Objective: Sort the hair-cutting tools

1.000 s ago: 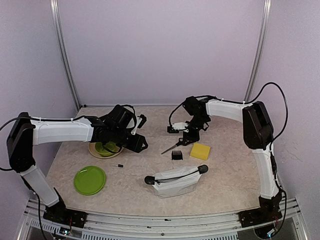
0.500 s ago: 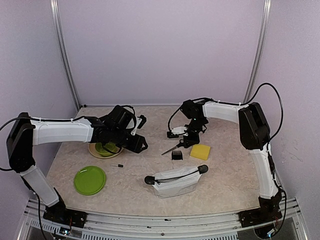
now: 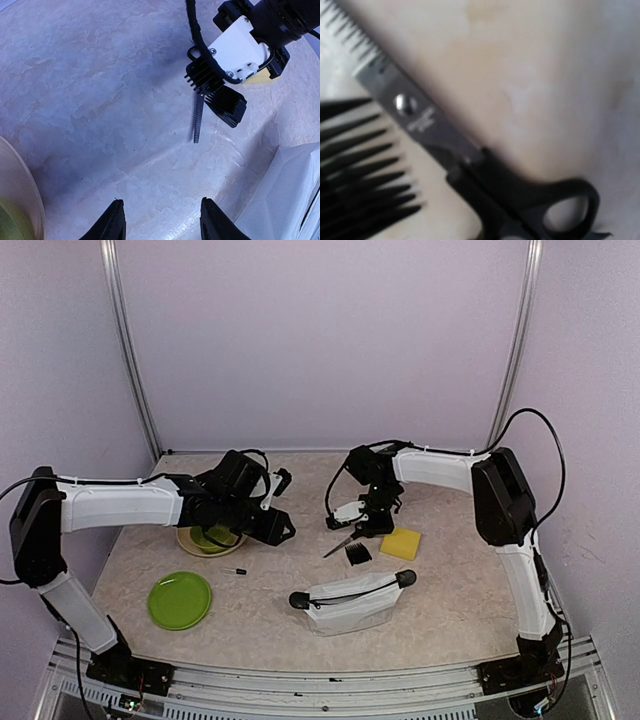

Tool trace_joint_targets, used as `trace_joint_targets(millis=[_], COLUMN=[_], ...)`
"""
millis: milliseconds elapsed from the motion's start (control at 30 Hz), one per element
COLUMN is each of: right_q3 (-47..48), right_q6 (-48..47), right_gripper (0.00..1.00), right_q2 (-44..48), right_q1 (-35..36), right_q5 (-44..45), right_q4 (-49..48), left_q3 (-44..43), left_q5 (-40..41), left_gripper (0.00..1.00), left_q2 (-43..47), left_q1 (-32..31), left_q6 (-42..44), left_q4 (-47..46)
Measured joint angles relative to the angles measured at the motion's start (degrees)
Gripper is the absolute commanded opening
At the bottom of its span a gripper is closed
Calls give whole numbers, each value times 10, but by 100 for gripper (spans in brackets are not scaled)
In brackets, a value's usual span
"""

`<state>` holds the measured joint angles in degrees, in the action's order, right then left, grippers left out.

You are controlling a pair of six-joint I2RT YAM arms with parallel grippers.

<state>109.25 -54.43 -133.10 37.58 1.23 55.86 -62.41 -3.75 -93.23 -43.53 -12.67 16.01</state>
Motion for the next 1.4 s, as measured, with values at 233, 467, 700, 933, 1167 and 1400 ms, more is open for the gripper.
trace_joint_targets(millis=[233, 467, 700, 933, 1167, 1400], right_q3=[5, -6, -17, -9, -66, -92], right_q6=[3, 29, 48, 59, -28, -144], right_gripper=[0, 0, 0, 20, 28, 28], right_q2=[1, 12, 19, 29, 97, 119], right_q1=[1, 1, 1, -3, -6, -6], right_q5=[3, -23, -42, -78, -90, -69], right_q4=[1, -19, -33, -26, -45, -41], left_q3=[4, 20, 24, 26, 34, 38], left_q5=[8, 5, -73, -116, -134, -134], left_gripper=[53, 53, 53, 53, 53, 53], left_q2=[4, 26, 29, 20, 9, 10], left_q1=[0, 22, 73, 74, 74, 74], left_q6=[-4, -28, -66, -91, -100, -101], left_q4=[-2, -14, -45, -64, -67, -70])
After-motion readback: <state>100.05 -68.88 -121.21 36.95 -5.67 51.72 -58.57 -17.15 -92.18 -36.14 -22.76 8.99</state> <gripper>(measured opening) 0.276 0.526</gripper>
